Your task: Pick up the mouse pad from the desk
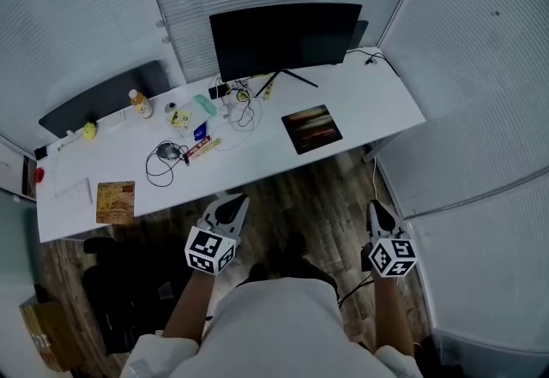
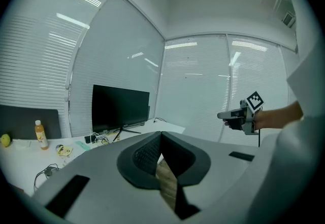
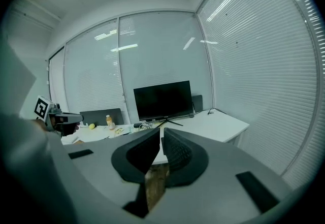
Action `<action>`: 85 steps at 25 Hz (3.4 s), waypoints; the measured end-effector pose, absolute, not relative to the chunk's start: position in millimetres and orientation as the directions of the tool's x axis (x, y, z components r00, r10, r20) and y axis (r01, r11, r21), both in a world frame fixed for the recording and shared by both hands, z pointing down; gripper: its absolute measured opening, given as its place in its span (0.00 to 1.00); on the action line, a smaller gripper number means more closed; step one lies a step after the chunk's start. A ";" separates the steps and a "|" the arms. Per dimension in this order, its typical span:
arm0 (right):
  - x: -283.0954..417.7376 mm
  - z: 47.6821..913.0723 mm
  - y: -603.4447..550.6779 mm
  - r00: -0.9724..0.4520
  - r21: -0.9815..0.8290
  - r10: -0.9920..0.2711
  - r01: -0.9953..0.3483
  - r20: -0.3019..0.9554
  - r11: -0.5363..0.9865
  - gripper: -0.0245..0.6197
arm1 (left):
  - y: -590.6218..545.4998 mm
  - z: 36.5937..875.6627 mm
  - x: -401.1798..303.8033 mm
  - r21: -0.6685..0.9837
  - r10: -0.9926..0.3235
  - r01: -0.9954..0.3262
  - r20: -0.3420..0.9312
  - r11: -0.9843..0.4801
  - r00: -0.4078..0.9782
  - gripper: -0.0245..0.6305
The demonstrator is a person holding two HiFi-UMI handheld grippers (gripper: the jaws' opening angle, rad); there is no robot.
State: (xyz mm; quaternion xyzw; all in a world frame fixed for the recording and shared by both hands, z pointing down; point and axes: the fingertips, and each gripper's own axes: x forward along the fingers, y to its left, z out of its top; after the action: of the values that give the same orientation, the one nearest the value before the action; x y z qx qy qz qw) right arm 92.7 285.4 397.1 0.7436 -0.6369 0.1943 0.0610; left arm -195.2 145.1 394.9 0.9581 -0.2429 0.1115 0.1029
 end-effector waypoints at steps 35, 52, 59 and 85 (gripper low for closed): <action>214.1 507.4 112.7 -0.147 -0.226 -0.808 -0.974 0.571 0.018 0.11 | 35.7 457.3 -34.6 0.155 -0.454 -0.557 0.425 -0.816 0.783 0.06; 224.9 599.2 29.6 -0.064 -0.197 -0.704 -0.974 0.707 -0.109 0.11 | -47.0 553.7 28.5 0.263 -0.176 -0.345 0.505 -0.901 0.845 0.06; 237.9 655.3 14.8 -0.035 -0.192 -0.630 -0.964 0.776 -0.184 0.26 | -50.5 581.5 55.0 0.333 -0.064 -0.267 0.512 -0.905 0.857 0.06; 258.0 780.6 -20.3 0.031 -0.045 -0.394 -0.982 0.919 -0.182 0.54 | -77.6 645.0 51.7 0.400 -0.015 -0.296 0.574 -0.867 0.819 0.06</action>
State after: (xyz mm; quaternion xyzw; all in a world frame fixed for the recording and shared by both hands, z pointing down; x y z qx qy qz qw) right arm 258.0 -20.3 780.6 0.6335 -0.5430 0.4357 0.3376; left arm 51.7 -77.6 645.0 0.9220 -0.0843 0.2890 0.2434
